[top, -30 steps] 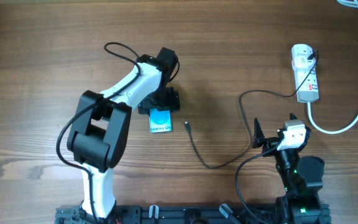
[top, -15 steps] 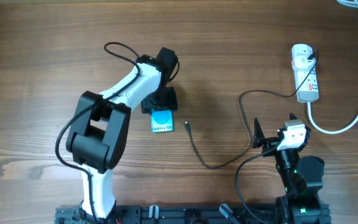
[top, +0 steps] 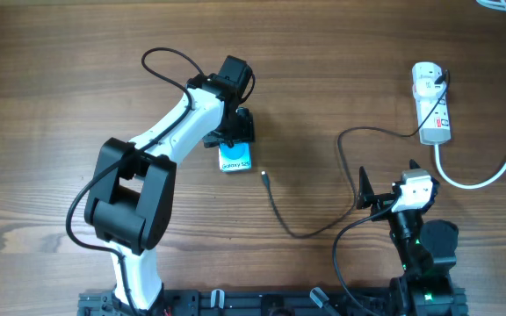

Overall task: Plug charger to phone and switch on socket
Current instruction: 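Lift the phone upright with the left gripper, bottom edge down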

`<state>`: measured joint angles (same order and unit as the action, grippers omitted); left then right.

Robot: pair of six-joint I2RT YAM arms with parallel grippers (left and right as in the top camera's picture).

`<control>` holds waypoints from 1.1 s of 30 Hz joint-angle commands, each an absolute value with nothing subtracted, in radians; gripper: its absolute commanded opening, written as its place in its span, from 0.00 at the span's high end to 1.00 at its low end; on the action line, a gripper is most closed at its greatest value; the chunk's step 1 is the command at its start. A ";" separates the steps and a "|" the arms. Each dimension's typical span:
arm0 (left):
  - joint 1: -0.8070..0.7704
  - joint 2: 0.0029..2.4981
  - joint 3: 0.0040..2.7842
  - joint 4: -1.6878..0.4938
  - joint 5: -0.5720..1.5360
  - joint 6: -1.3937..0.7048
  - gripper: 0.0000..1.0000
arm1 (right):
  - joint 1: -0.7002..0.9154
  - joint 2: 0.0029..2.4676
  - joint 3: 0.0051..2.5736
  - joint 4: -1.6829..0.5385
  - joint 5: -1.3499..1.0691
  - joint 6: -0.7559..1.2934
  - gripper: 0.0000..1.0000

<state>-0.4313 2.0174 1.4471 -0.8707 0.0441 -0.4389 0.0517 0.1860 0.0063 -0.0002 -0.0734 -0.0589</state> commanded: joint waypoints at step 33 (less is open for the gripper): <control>-0.340 1.983 1.468 -0.910 0.509 -0.454 0.69 | 0.056 0.182 0.006 0.002 -0.067 -0.076 0.00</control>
